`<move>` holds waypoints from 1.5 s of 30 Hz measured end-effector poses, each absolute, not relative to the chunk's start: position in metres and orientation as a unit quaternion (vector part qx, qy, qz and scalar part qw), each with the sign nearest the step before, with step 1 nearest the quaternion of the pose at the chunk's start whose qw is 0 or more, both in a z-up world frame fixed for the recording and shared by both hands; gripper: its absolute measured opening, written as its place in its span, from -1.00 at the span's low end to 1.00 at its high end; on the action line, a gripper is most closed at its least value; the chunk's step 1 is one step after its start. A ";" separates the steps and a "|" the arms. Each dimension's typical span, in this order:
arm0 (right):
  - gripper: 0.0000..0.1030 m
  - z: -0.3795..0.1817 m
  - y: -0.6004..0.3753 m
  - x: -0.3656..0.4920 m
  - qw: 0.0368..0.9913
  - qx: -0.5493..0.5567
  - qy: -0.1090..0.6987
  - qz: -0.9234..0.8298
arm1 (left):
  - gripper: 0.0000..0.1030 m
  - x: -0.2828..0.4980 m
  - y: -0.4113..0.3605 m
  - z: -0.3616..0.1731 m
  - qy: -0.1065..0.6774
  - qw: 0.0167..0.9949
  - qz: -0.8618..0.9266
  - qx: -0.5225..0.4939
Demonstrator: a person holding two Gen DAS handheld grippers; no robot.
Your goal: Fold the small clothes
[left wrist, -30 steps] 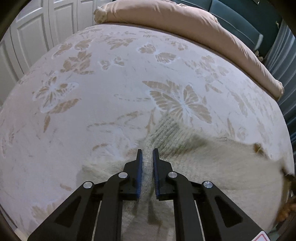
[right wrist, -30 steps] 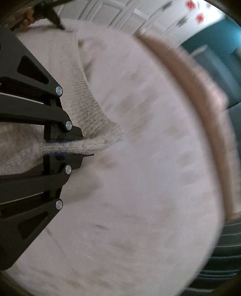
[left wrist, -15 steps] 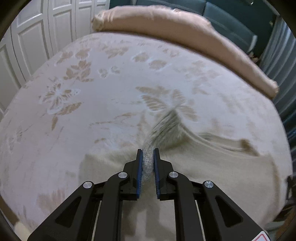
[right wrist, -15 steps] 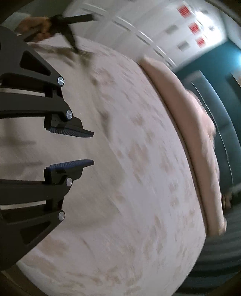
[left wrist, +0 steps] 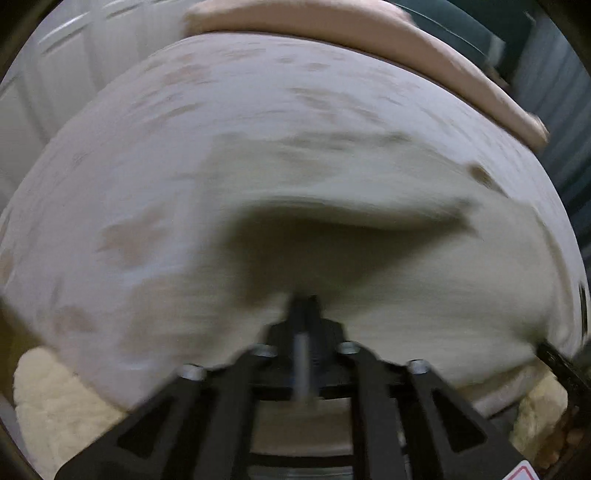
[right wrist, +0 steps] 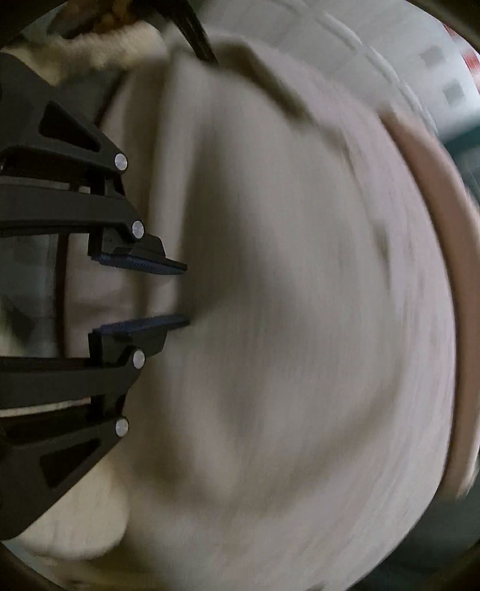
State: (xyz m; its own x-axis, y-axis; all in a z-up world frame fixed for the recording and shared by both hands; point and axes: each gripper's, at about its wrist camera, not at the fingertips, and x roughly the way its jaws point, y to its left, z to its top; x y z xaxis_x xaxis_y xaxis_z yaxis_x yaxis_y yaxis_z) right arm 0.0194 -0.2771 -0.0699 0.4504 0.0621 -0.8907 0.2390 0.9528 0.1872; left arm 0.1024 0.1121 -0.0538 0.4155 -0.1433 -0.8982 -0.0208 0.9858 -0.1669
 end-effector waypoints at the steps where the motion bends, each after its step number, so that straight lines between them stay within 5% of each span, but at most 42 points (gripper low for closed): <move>1: -0.70 -0.068 -0.294 0.012 0.835 0.162 0.521 -0.070 | -0.85 0.104 0.125 -0.053 0.538 0.837 -0.039 -0.098; 6: -0.63 -0.036 -0.290 -0.001 0.851 0.182 0.488 -0.064 | -0.92 0.103 0.119 -0.021 0.505 0.855 -0.022 -0.112; 11: -0.61 -0.036 -0.219 0.040 0.851 0.176 0.493 0.039 | -0.61 0.128 0.072 -0.027 0.500 0.864 -0.043 -0.033; 20: -0.59 -0.042 -0.140 0.128 0.836 0.124 0.525 0.102 | -0.66 0.098 0.151 -0.041 0.520 0.846 -0.005 -0.118; 23: -0.59 -0.052 -0.097 0.168 0.822 0.101 0.550 0.113 | -0.40 0.087 0.166 -0.047 0.521 0.845 0.002 -0.119; 26: -0.59 -0.050 -0.031 0.222 0.805 0.077 0.564 0.167 | -0.37 0.083 0.176 -0.050 0.520 0.841 -0.003 -0.150; 30: -0.60 0.012 0.010 0.248 0.819 0.187 0.466 0.278 | -0.40 0.081 0.177 -0.036 0.505 0.851 -0.007 -0.141; 31: -0.46 0.027 0.011 0.242 0.828 0.192 0.440 0.290 | -0.40 0.079 0.177 -0.030 0.498 0.856 -0.010 -0.139; 33: -0.30 0.041 0.006 0.223 0.856 0.159 0.412 0.268 | -0.40 0.084 0.172 -0.017 0.481 0.866 -0.023 -0.133; 39: -0.31 -0.003 -0.091 0.163 0.879 0.107 0.447 0.125 | -0.39 0.130 0.123 -0.002 0.455 0.876 -0.094 -0.130; 45: -0.36 -0.051 -0.268 0.105 0.863 0.102 0.487 -0.089 | -0.39 0.165 0.080 -0.056 0.513 0.855 -0.061 -0.051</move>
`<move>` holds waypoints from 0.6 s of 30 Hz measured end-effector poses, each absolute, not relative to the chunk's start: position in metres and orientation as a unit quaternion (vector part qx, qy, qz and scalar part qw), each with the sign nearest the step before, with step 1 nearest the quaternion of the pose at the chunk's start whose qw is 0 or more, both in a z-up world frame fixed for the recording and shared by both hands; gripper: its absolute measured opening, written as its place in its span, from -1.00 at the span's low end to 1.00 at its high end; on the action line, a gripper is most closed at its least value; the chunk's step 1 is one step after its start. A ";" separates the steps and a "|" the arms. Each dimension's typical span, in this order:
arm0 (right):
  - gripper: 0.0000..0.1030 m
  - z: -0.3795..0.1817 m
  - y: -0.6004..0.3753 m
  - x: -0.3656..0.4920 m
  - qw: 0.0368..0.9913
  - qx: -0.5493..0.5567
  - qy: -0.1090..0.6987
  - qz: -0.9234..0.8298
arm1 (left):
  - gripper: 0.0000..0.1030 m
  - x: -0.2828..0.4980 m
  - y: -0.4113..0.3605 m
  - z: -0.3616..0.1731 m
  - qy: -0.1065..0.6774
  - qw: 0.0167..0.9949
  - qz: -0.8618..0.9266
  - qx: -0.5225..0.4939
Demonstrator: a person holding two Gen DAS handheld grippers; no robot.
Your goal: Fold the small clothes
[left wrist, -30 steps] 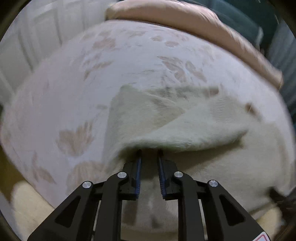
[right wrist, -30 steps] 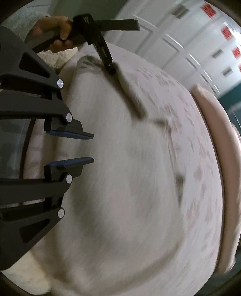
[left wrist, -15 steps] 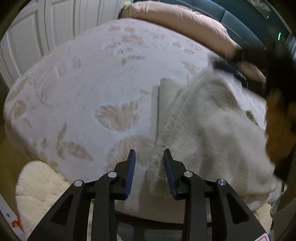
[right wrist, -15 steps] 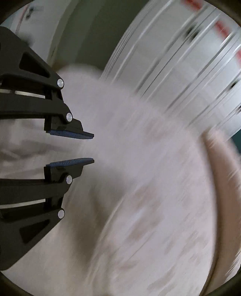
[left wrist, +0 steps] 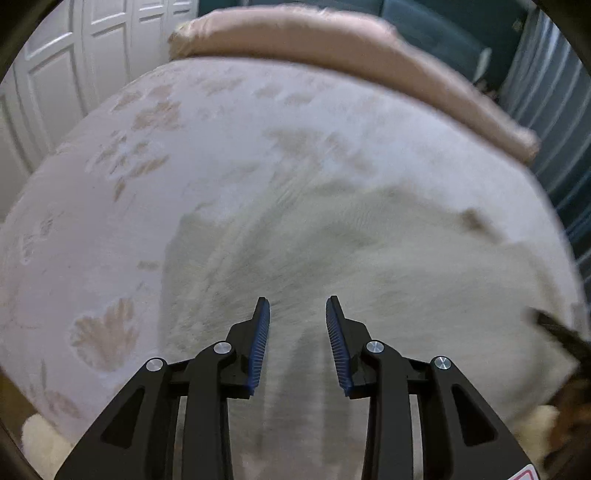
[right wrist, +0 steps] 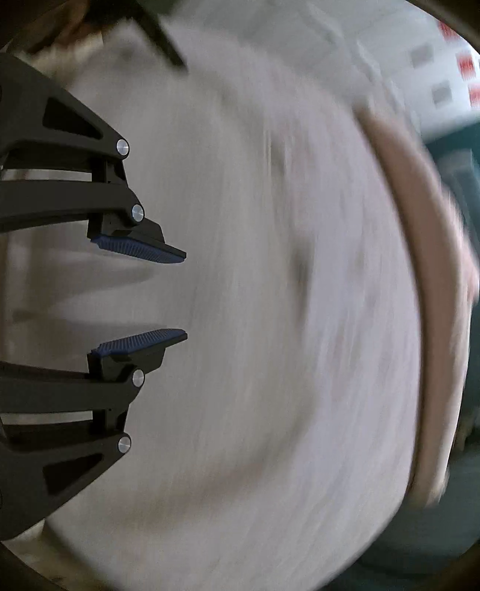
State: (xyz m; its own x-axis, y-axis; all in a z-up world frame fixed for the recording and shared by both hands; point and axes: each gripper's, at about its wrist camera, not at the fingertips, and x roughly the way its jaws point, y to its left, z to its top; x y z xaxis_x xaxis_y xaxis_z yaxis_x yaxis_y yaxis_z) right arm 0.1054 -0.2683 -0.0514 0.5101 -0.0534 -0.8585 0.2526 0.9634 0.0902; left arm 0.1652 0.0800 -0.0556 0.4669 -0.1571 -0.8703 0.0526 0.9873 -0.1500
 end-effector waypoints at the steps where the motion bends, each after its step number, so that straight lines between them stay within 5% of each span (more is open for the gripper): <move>1: -0.40 -0.058 -0.295 0.094 0.857 0.102 0.490 -0.121 | -0.40 0.164 0.084 -0.060 0.513 0.855 -0.059 -0.057; 6: -0.49 -0.047 -0.365 0.041 0.852 0.186 0.465 -0.152 | -0.41 0.153 0.099 -0.059 0.510 0.856 -0.039 -0.078; 8: -0.34 -0.041 -0.361 0.036 0.860 0.188 0.453 -0.139 | -0.40 0.150 0.096 -0.056 0.510 0.856 -0.029 -0.080; 11: -0.34 -0.068 -0.354 0.045 0.844 0.159 0.491 -0.146 | -0.36 0.147 0.087 -0.053 0.512 0.856 -0.011 -0.064; 18: -0.29 -0.017 -0.293 0.026 0.873 0.171 0.454 -0.052 | -0.33 0.104 0.074 -0.030 0.518 0.850 -0.048 -0.079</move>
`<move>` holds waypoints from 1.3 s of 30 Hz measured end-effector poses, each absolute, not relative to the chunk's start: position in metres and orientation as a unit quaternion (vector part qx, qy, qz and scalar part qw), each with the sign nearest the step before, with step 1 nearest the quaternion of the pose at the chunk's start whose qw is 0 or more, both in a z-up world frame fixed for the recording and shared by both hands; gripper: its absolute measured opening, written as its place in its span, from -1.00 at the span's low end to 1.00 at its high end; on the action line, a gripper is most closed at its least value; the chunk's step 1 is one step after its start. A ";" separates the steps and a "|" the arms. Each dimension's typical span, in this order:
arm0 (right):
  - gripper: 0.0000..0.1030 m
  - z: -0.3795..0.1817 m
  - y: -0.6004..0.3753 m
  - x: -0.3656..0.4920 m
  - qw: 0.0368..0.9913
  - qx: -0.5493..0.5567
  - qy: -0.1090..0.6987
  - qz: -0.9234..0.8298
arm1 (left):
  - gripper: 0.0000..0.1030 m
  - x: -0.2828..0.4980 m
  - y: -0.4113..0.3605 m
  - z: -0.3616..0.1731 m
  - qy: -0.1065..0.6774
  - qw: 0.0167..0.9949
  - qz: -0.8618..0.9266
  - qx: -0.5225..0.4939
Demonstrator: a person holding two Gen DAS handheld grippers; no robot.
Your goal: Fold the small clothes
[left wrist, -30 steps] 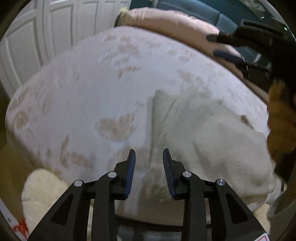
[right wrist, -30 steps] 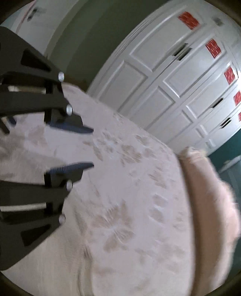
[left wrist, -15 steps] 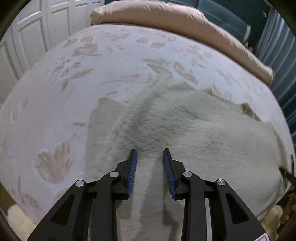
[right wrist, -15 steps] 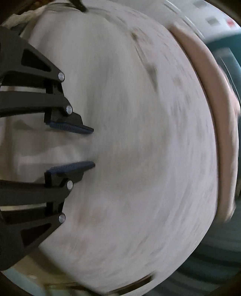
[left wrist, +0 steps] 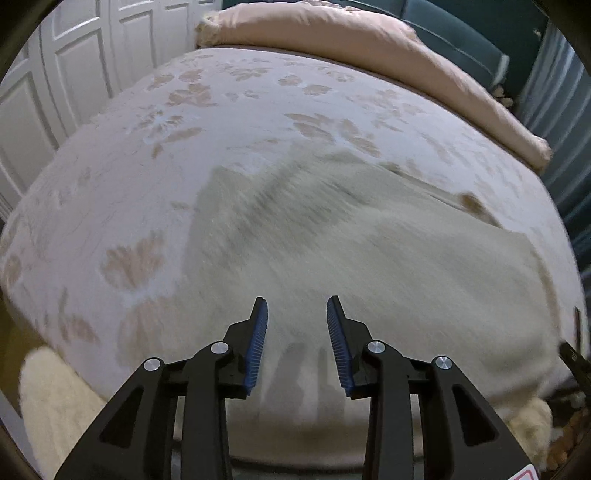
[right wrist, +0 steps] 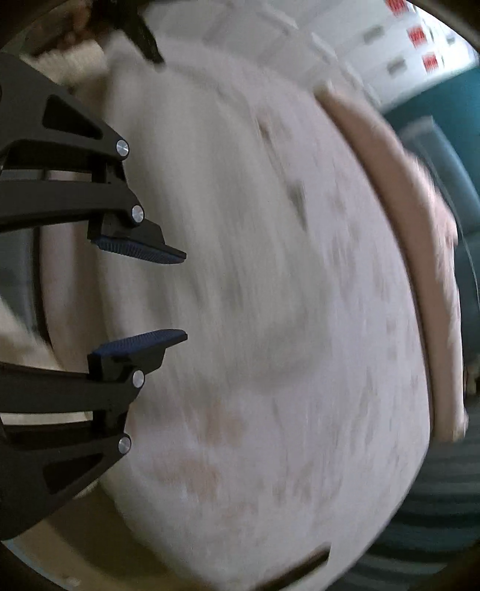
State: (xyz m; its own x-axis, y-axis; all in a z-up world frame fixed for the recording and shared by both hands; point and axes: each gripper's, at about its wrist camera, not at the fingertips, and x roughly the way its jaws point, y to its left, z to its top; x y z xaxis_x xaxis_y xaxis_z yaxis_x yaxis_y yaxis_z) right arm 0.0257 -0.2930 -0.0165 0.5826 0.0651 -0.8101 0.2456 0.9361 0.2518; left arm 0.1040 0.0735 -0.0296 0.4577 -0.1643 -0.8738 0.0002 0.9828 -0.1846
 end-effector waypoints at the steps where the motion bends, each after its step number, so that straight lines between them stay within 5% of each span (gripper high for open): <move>1: -0.29 -0.014 -0.277 0.027 0.876 0.162 0.453 -0.032 | -0.29 0.097 0.066 -0.030 0.522 0.847 -0.059 -0.077; 4: -0.28 -0.029 -0.232 0.036 0.872 0.131 0.471 0.021 | -0.23 0.083 0.042 -0.045 0.541 0.836 -0.077 -0.043; 7: -0.27 -0.085 -0.205 0.039 0.810 0.120 0.572 0.042 | -0.21 0.071 0.037 -0.054 0.534 0.842 -0.072 -0.012; 16: -0.28 -0.018 -0.201 0.038 0.865 0.127 0.483 0.041 | -0.21 0.064 0.046 -0.050 0.537 0.839 -0.075 -0.042; 20: -0.25 -0.050 -0.187 0.063 0.843 0.111 0.526 0.039 | -0.21 0.060 0.053 -0.040 0.535 0.840 -0.078 -0.052; 26: -0.17 -0.080 -0.156 0.013 0.836 0.015 0.547 0.046 | 0.08 0.056 0.107 -0.040 0.518 0.850 -0.031 -0.091; 34: -0.23 -0.027 -0.158 0.043 0.856 0.109 0.500 0.074 | 0.31 0.063 0.171 -0.034 0.493 0.843 0.030 -0.213; 39: -0.20 -0.053 -0.143 0.089 0.843 0.109 0.524 0.060 | 0.34 0.083 0.175 -0.060 0.519 0.808 0.015 -0.278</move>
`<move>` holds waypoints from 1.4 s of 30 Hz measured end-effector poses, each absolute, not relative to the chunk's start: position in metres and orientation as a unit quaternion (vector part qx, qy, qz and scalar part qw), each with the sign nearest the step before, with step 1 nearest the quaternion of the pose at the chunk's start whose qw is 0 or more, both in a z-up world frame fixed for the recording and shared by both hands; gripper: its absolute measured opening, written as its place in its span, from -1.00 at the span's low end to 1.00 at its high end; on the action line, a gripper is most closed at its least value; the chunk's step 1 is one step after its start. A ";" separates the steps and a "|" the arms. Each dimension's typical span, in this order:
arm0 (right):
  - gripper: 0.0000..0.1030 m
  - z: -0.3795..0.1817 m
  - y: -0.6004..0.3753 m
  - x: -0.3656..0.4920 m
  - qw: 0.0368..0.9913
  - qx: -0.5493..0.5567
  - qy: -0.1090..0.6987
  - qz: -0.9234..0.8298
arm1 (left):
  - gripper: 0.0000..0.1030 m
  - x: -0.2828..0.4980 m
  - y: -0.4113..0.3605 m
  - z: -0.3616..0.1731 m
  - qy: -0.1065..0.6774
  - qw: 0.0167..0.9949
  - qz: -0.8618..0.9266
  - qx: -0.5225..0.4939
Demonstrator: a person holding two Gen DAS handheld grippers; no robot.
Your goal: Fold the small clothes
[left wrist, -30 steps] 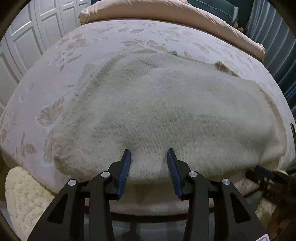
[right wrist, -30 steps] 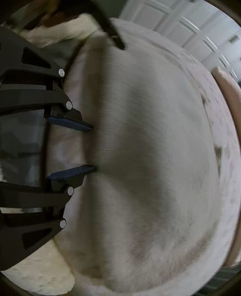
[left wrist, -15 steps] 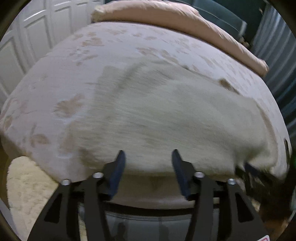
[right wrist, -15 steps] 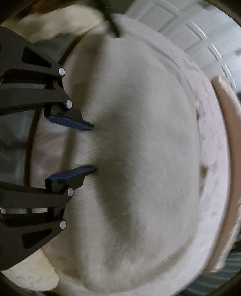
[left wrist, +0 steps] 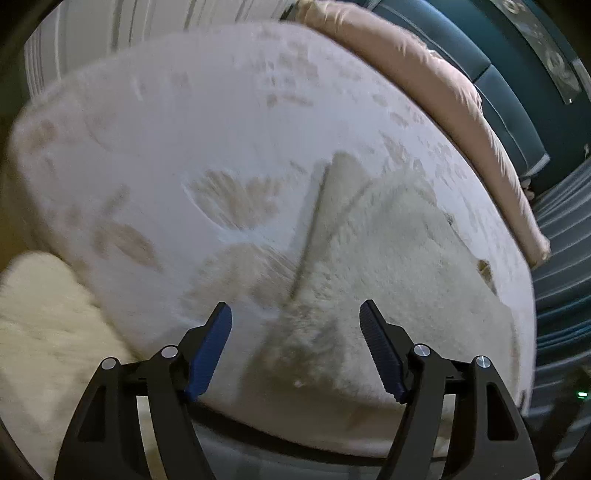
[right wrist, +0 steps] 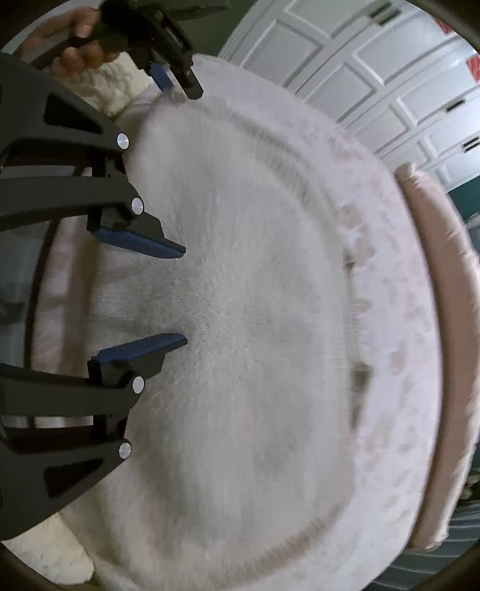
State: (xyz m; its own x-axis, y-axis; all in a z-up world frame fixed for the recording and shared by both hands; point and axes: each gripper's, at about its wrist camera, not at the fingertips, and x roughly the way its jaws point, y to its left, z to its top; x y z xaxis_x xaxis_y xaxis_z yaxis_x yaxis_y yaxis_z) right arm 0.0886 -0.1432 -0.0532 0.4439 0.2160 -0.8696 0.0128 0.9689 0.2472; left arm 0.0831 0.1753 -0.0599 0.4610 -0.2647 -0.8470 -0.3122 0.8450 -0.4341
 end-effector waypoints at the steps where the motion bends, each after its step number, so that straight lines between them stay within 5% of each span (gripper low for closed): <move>1: -0.15 -0.058 -0.143 0.088 0.839 0.110 0.529 0.060 | 0.34 0.087 0.172 -0.067 0.526 0.801 0.012 -0.285; 9: 0.46 -0.066 -0.111 0.074 0.860 0.033 0.503 0.083 | 0.34 0.107 0.143 -0.066 0.517 0.815 0.001 -0.262; 14: 0.50 -0.059 -0.111 0.065 0.874 0.018 0.478 0.083 | -0.70 0.119 0.123 -0.043 0.502 0.835 -0.026 -0.226; 22: 0.50 -0.032 -0.212 0.012 0.887 0.112 0.448 0.015 | -0.79 0.116 0.017 0.061 0.427 0.872 -0.175 -0.165; 29: 0.50 -0.025 -0.320 -0.041 0.877 0.201 0.428 -0.084 | -0.79 0.089 -0.138 0.101 0.403 0.845 -0.336 -0.104; 34: 0.50 -0.030 -0.356 -0.062 0.871 0.222 0.419 -0.127 | -0.72 0.073 -0.233 0.044 0.472 0.805 -0.356 -0.055; 38: 0.50 -0.034 -0.373 -0.070 0.865 0.242 0.418 -0.137 | -0.59 0.065 -0.238 0.002 0.521 0.788 -0.325 -0.051; 40: 0.50 -0.030 -0.377 -0.075 0.865 0.254 0.412 -0.129 | 0.04 0.058 -0.219 0.007 0.516 0.792 -0.318 -0.066; 42: 0.50 -0.024 -0.381 -0.072 0.866 0.278 0.402 -0.103 | 0.30 0.051 -0.194 0.020 0.491 0.816 -0.299 -0.060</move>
State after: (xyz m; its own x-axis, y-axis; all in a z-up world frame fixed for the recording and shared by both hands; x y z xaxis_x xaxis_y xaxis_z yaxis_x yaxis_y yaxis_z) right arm -0.0716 -0.3814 -0.0243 0.6560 0.0446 -0.7535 0.4026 0.8237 0.3992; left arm 0.0515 -0.1940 0.0198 0.3390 -0.5467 -0.7656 0.4282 0.8143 -0.3918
